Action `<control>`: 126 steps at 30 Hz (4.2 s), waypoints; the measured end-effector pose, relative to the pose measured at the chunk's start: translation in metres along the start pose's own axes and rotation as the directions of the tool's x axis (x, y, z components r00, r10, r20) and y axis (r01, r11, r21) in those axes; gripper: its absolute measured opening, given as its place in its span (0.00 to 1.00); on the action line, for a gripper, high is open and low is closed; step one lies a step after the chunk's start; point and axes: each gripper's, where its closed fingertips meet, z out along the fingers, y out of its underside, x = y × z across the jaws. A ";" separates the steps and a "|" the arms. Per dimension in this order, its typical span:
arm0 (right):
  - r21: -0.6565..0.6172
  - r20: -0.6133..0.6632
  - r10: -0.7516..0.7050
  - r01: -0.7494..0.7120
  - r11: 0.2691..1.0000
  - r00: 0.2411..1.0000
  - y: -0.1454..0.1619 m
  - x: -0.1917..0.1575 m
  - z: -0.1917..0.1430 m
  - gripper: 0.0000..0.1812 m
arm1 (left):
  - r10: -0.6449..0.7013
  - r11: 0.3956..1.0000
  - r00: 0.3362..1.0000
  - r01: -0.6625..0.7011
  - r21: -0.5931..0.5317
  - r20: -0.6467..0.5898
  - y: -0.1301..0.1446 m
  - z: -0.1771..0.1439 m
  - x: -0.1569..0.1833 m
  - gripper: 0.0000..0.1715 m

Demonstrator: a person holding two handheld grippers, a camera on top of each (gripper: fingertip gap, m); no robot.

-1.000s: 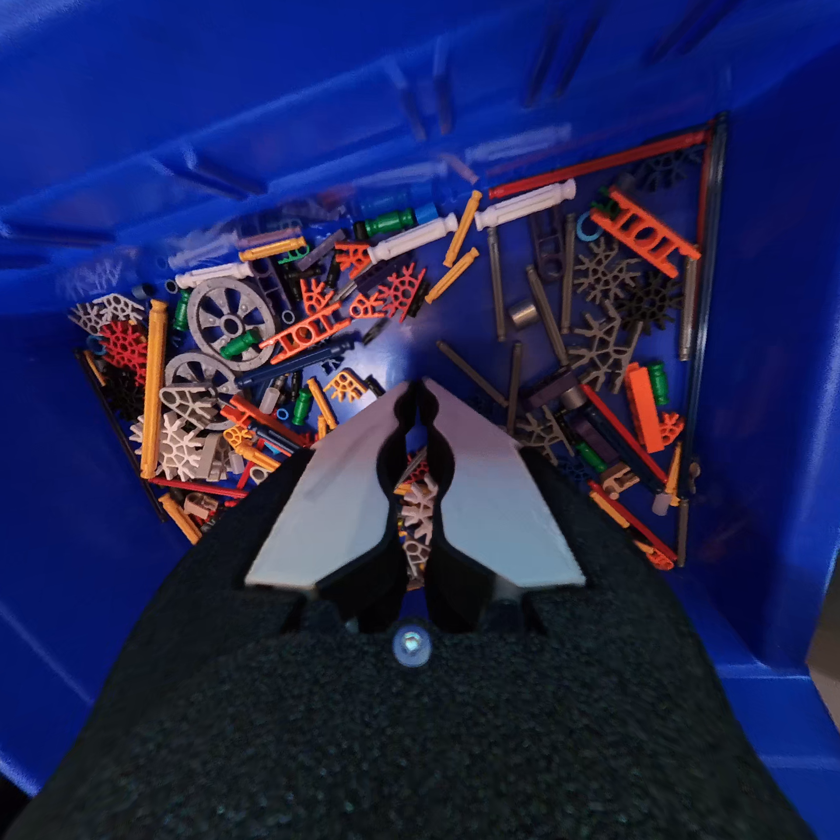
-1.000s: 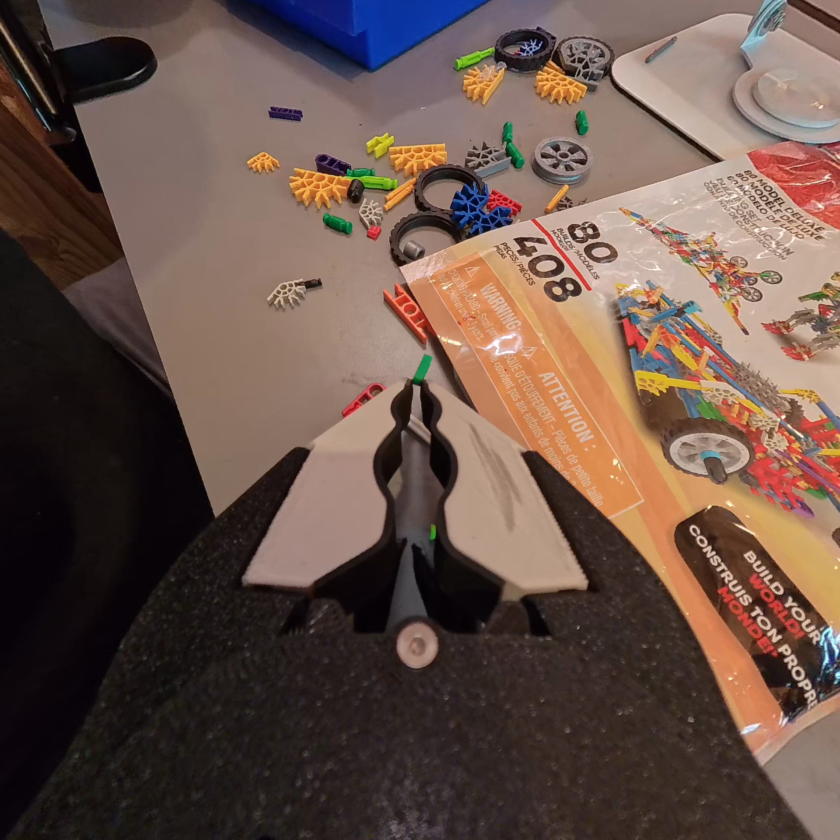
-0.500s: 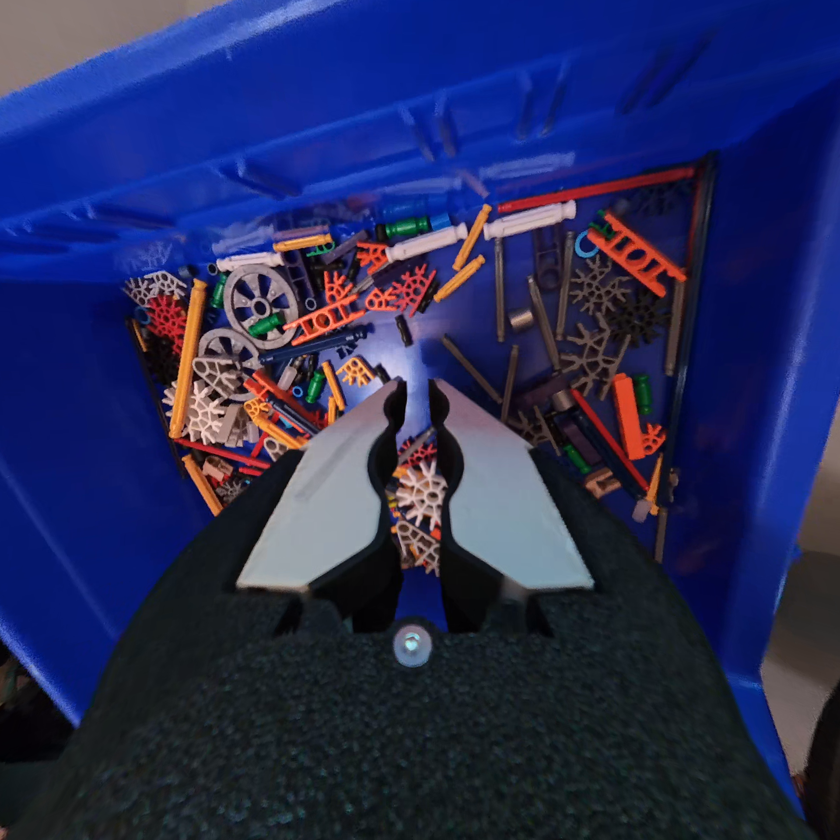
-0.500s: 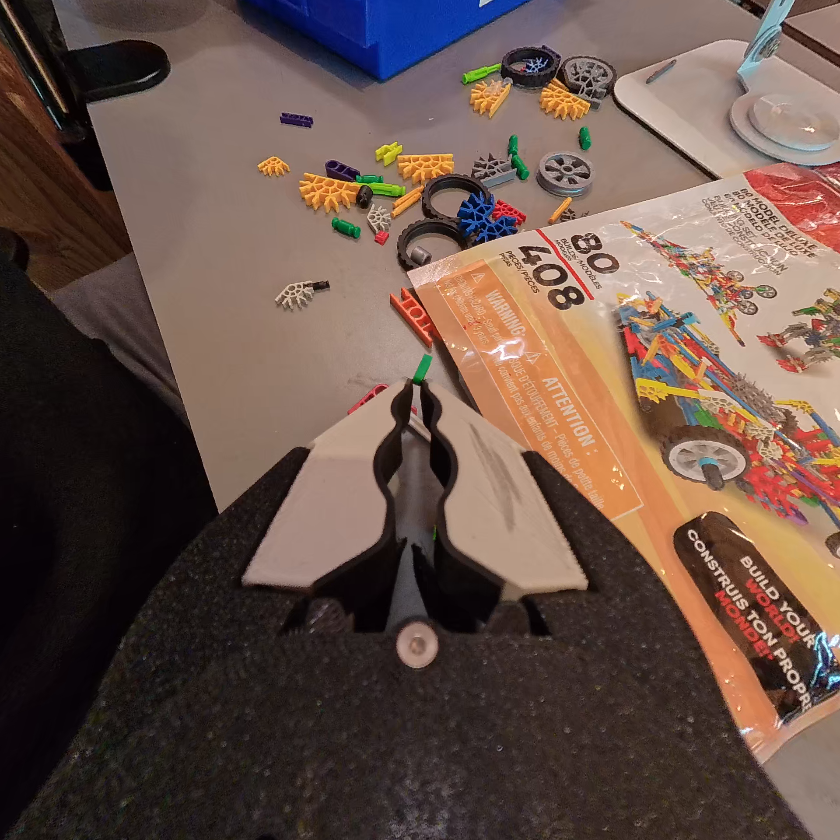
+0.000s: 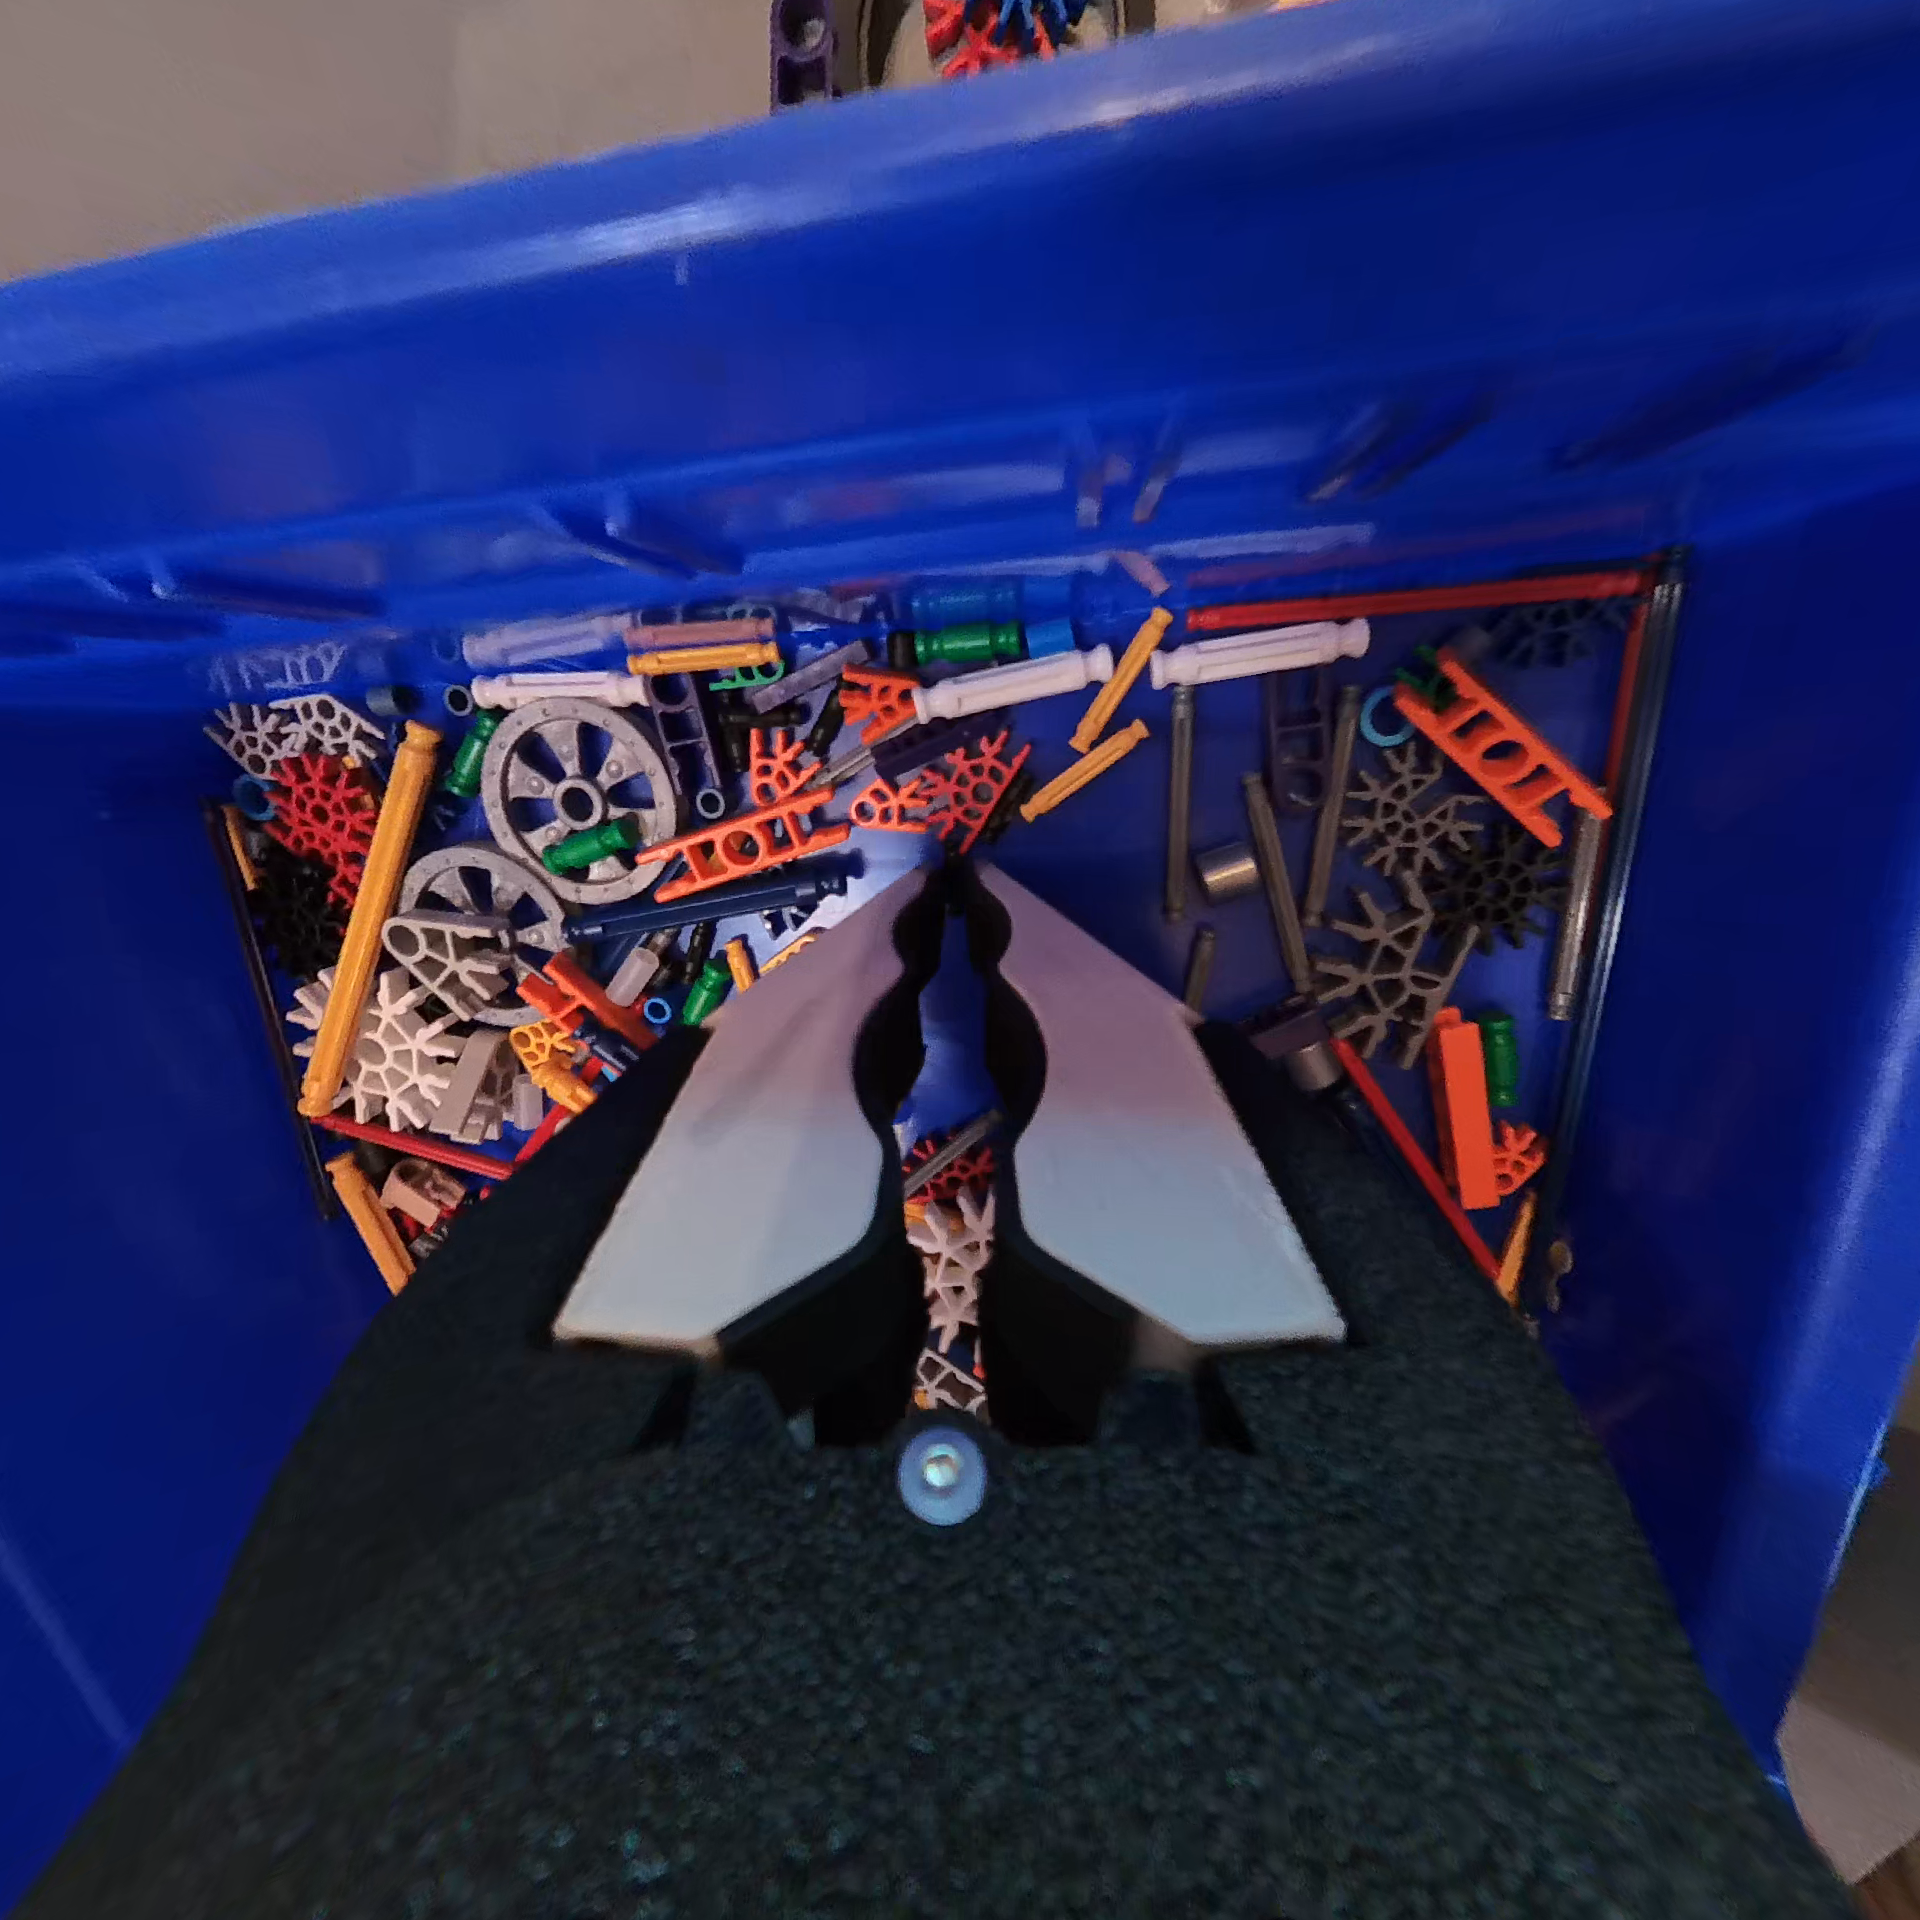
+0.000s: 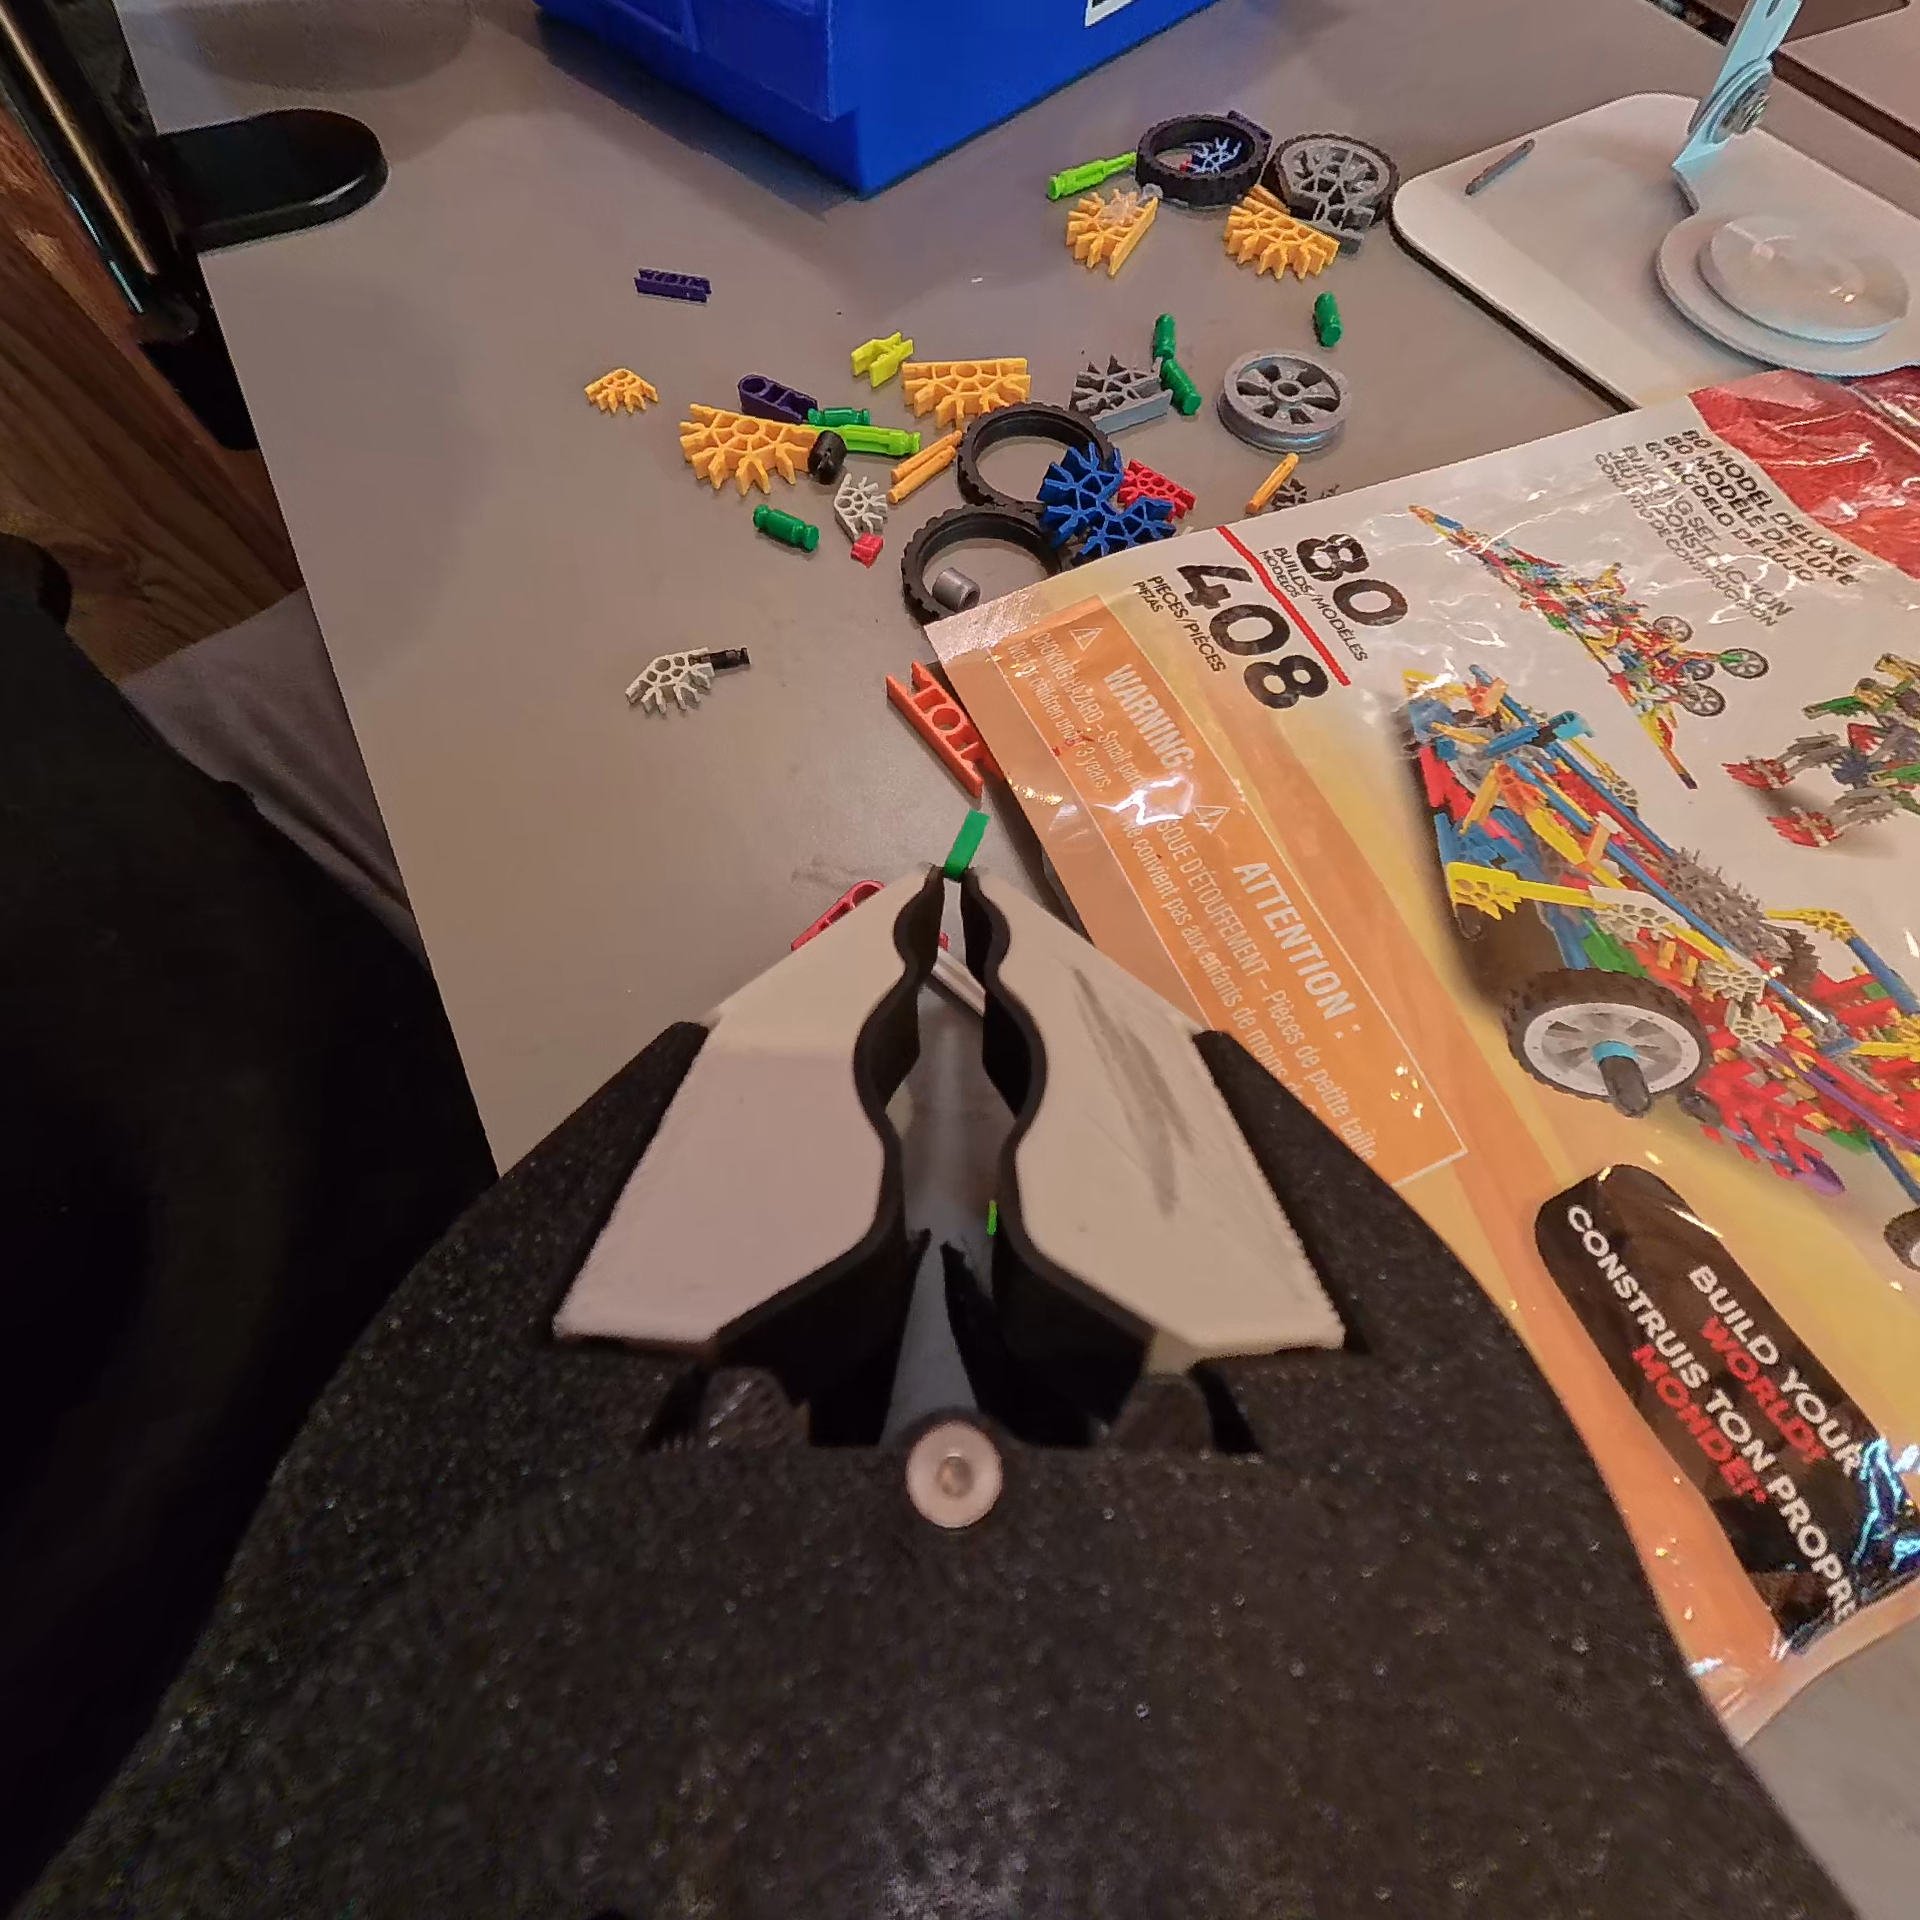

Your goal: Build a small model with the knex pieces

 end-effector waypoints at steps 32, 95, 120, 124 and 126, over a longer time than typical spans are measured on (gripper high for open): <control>0.050 0.037 -0.127 0.125 0.991 0.991 -0.017 -0.026 0.001 0.01 | 0.246 0.943 0.969 -0.241 0.229 0.006 -0.118 -0.001 0.245 0.01; -0.130 0.378 -0.296 0.366 0.921 0.877 -0.065 -0.099 0.128 0.00 | 0.098 0.913 0.995 -0.094 0.396 0.010 -0.099 -0.007 0.248 0.06; -0.162 0.403 -0.359 0.452 0.877 0.842 -0.060 -0.098 0.127 0.01 | 0.119 0.915 0.993 -0.110 0.389 0.001 -0.099 -0.007 0.249 0.06; -0.171 0.408 -0.364 0.462 0.870 0.838 -0.059 -0.100 0.127 0.03 | 0.121 0.915 0.993 -0.112 0.387 0.001 -0.099 -0.007 0.249 0.06; -0.175 0.410 -0.361 0.461 0.870 0.838 -0.060 -0.100 0.126 0.05 | 0.121 0.915 0.993 -0.112 0.387 0.000 -0.099 -0.007 0.249 0.07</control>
